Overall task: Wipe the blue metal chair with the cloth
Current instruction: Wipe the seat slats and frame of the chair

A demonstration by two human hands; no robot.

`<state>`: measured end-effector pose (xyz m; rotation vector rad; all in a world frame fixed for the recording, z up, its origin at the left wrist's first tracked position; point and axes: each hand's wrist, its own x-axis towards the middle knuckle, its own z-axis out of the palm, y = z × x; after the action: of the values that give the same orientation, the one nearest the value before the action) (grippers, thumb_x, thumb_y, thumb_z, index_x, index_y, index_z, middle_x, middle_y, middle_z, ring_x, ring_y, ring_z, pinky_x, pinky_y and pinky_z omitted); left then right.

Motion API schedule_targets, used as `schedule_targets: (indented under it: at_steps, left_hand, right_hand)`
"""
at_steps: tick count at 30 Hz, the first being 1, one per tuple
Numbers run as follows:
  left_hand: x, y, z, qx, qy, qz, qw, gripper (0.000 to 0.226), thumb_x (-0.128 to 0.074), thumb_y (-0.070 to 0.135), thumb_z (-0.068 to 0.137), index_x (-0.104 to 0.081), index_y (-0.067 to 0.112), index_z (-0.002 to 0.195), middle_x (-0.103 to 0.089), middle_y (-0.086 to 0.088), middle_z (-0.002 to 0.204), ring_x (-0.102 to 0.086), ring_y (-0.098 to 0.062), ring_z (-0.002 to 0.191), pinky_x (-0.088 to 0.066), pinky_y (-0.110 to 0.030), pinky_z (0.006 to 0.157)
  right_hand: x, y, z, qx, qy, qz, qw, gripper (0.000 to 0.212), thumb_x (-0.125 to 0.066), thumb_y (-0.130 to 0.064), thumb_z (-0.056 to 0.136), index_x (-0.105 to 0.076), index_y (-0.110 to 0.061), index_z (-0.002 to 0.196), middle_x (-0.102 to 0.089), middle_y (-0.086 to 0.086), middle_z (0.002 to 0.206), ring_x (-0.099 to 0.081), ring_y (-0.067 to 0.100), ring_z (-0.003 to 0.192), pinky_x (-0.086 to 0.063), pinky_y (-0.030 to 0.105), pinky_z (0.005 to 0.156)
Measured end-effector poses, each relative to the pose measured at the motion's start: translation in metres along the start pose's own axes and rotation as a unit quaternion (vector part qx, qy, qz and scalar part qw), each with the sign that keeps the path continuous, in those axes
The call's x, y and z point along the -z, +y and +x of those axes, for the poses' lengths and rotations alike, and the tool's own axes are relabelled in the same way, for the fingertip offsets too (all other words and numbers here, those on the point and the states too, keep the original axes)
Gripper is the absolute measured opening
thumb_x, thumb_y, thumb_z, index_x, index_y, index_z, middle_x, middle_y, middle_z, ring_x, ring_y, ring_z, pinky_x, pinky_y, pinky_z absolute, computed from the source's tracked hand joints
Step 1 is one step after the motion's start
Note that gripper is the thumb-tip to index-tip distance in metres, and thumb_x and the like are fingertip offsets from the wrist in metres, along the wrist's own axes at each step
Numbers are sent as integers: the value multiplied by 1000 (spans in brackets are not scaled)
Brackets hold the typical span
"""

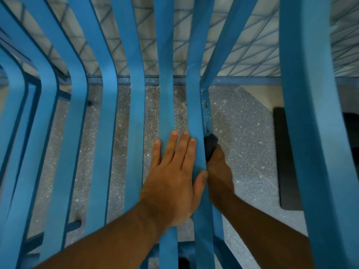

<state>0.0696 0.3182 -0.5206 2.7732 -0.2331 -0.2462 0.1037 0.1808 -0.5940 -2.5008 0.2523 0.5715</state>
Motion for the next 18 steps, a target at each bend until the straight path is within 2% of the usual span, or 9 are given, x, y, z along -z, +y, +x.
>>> schedule_targets:
  at_steps: [2, 4, 6, 7, 8, 10, 13, 16, 18]
  left_hand:
    - [7, -11, 13, -29, -9, 21, 999, 68, -27, 51, 99, -22, 8, 151, -12, -11, 160, -3, -27, 148, -12, -55, 117]
    - [17, -27, 35, -32, -12, 40, 999, 71, -21, 57, 98, -16, 10, 152, -4, -10, 161, 3, -26, 148, -4, -52, 119]
    - [23, -38, 49, -24, -20, 61, 998, 77, -15, 62, 96, -10, 10, 153, 1, -9, 161, 9, -26, 148, 3, -49, 119]
    - [23, -39, 52, -25, -24, 68, 997, 79, -13, 63, 95, -9, 9, 153, 1, -10, 161, 10, -26, 148, 2, -49, 119]
    - [21, -39, 52, -26, -26, 68, 997, 80, -12, 63, 95, -8, 8, 153, 0, -11, 161, 9, -26, 148, 1, -48, 119]
    - [19, -36, 50, -27, -24, 58, 998, 79, -15, 61, 96, -8, 8, 154, -3, -12, 161, 6, -26, 148, -2, -49, 120]
    - [19, -37, 51, -29, -18, 43, 998, 76, -19, 59, 96, -10, 12, 154, -4, -14, 161, 4, -27, 148, -4, -50, 119]
    - [19, -37, 52, -28, -21, 42, 999, 74, -21, 59, 95, -11, 14, 154, -5, -13, 161, 3, -27, 148, -5, -51, 119]
    - [19, -37, 53, -26, -17, 44, 999, 74, -22, 58, 95, -14, 14, 154, -6, -13, 161, 2, -27, 148, -5, -52, 119]
  right_hand:
    - [-6, 11, -19, 20, -3, 8, 1000, 57, -50, -32, 95, -27, -14, 143, -51, 11, 125, -58, 31, 105, -53, 49, 83]
    - [-7, 14, -31, 19, -25, 5, 1000, 73, -46, -43, 92, -22, -5, 149, -51, 15, 127, -61, 32, 103, -55, 49, 78]
    - [-1, 8, -27, 32, -8, 14, 999, 84, -37, -57, 84, -21, -7, 150, -49, 17, 131, -58, 36, 109, -52, 50, 86]
    - [3, 1, -21, -5, -23, 58, 998, 88, -29, -64, 77, -23, -14, 149, -50, 16, 132, -55, 36, 112, -49, 51, 91]
    - [6, -5, -14, -42, -37, 104, 993, 89, -22, -70, 71, -28, -20, 145, -53, 14, 129, -55, 36, 111, -48, 51, 93]
    - [9, -13, 7, -86, -34, 135, 987, 82, -22, -76, 67, -41, -27, 129, -63, 10, 114, -62, 35, 101, -51, 51, 88]
    - [11, -21, 48, -81, -19, 94, 992, 63, -33, -71, 81, -49, -17, 109, -66, 11, 99, -64, 35, 89, -54, 49, 79]
    - [10, -29, 87, -79, -4, 101, 992, 67, -29, -76, 82, -54, -17, 104, -67, 9, 97, -65, 31, 86, -55, 47, 78]
    - [14, -41, 104, -76, 0, 110, 991, 66, -27, -72, 82, -51, -17, 111, -65, 9, 102, -64, 32, 90, -54, 49, 82]
